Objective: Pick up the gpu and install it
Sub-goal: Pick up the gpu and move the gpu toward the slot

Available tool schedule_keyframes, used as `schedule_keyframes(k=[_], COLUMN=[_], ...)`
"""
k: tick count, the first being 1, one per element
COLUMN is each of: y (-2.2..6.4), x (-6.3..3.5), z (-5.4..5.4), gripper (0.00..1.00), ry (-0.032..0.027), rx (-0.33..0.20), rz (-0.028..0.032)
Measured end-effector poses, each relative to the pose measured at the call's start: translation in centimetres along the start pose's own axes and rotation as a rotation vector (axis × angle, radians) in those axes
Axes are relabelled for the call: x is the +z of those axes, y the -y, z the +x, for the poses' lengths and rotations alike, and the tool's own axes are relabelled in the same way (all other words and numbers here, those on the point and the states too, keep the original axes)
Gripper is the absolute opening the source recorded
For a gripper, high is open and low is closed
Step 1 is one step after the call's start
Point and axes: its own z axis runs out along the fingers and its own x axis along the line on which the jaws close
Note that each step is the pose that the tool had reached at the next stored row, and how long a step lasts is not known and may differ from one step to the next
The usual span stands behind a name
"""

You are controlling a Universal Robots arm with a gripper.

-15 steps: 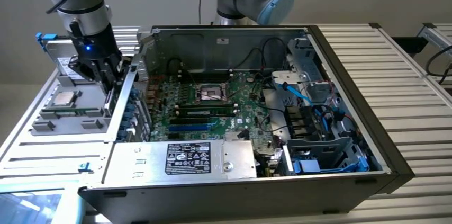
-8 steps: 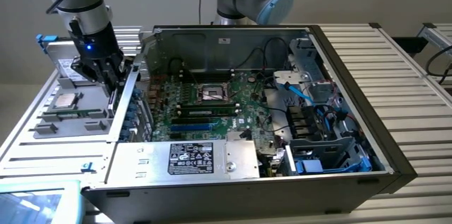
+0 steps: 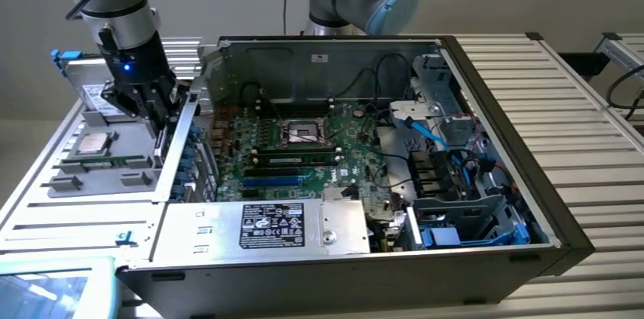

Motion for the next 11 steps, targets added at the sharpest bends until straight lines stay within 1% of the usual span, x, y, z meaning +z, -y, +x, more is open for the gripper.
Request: schedule_keyframes(k=[6, 7, 9, 10, 11], y=[-0.02, -0.14, -0.56, -0.76, -0.97], x=[0.04, 0.04, 0.09, 0.12, 0.19], z=[0.01, 0.02, 0.05, 0.08, 0.13], gripper=[0.27, 0.27, 0.27, 0.27, 0.27], ry=[-0.0004, -0.0007, -0.0013, -0.0016, -0.0013], rx=[0.0, 0.0, 0.0, 0.0, 0.0], rz=[0.0006, 0.0052, 0.0234, 0.0291, 0.0332])
